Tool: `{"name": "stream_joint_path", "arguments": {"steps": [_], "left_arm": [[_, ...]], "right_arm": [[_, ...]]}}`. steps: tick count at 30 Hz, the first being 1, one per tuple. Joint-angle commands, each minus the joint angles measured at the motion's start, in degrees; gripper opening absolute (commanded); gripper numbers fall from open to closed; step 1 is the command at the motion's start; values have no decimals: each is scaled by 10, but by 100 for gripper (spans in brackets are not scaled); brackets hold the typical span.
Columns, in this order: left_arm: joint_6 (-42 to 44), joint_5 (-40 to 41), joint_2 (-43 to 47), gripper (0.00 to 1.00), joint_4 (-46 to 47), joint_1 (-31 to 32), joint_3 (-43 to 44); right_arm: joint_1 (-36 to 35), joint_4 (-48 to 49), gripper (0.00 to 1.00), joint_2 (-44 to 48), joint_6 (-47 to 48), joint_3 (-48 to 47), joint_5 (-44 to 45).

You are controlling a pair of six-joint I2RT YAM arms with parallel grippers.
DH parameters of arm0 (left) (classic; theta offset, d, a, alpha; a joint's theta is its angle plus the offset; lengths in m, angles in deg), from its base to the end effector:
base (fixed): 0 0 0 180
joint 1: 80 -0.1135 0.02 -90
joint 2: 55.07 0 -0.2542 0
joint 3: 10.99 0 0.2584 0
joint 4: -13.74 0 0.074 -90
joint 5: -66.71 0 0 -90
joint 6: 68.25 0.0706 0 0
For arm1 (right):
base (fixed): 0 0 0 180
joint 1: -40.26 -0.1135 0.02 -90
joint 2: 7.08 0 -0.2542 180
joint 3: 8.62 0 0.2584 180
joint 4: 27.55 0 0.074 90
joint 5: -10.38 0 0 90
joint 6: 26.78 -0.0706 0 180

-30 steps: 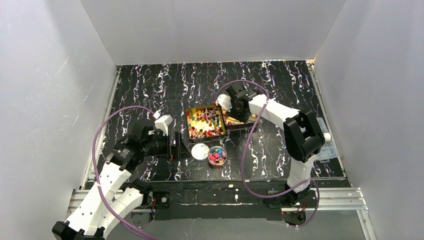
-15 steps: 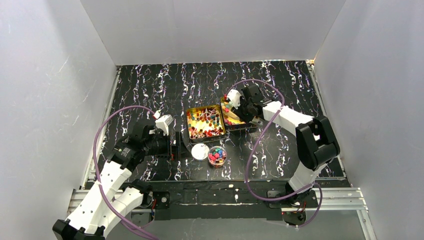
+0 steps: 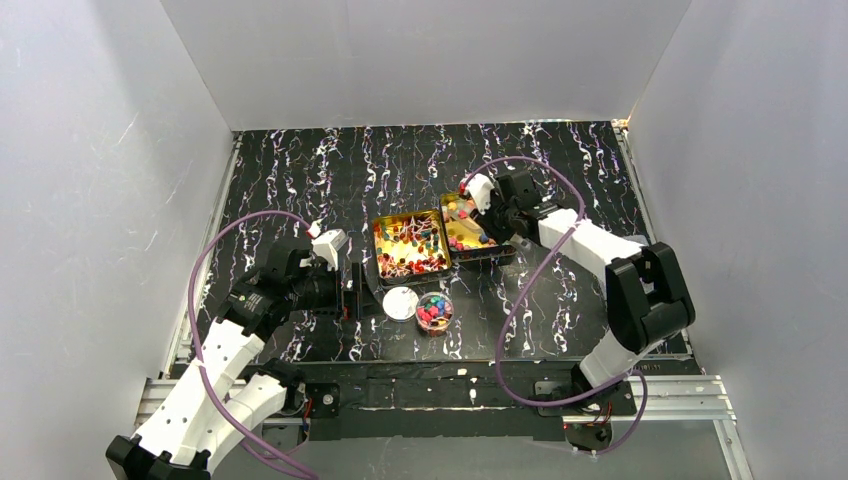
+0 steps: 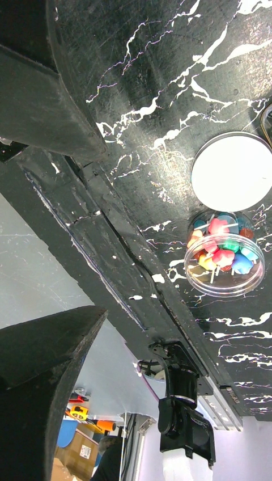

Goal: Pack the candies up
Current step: Scoop the fake candies from the storage box, then place the fake candies in the packing bottle.

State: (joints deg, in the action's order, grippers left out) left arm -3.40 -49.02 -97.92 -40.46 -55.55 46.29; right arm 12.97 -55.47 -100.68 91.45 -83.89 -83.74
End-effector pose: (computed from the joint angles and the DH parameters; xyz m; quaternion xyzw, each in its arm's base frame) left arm 0.1600 -0.1064 0.2627 0.0891 0.8833 -0.3566 0.2911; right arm 0.3364 0.1792 0.1816 -0.4438 0.8144 0.0303 0.3726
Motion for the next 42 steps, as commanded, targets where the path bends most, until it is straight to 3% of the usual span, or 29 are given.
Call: {"name": "stream_joint_path", "arguments": {"steps": [1, 21, 28, 42], "left_arm": [[3, 2, 0, 98, -8, -2, -4], [3, 1, 9, 98, -8, -2, -4], [3, 0, 12, 98, -8, -2, -4], [3, -1, 21, 98, -7, -2, -4]], "right_arm": [[2, 12, 1, 54, -3, 0, 12], [-25, -184, 1, 210, -21, -37, 4], [-110, -249, 1, 239, -53, -53, 72], [-259, -320, 1, 262, -222, -82, 134]]}}
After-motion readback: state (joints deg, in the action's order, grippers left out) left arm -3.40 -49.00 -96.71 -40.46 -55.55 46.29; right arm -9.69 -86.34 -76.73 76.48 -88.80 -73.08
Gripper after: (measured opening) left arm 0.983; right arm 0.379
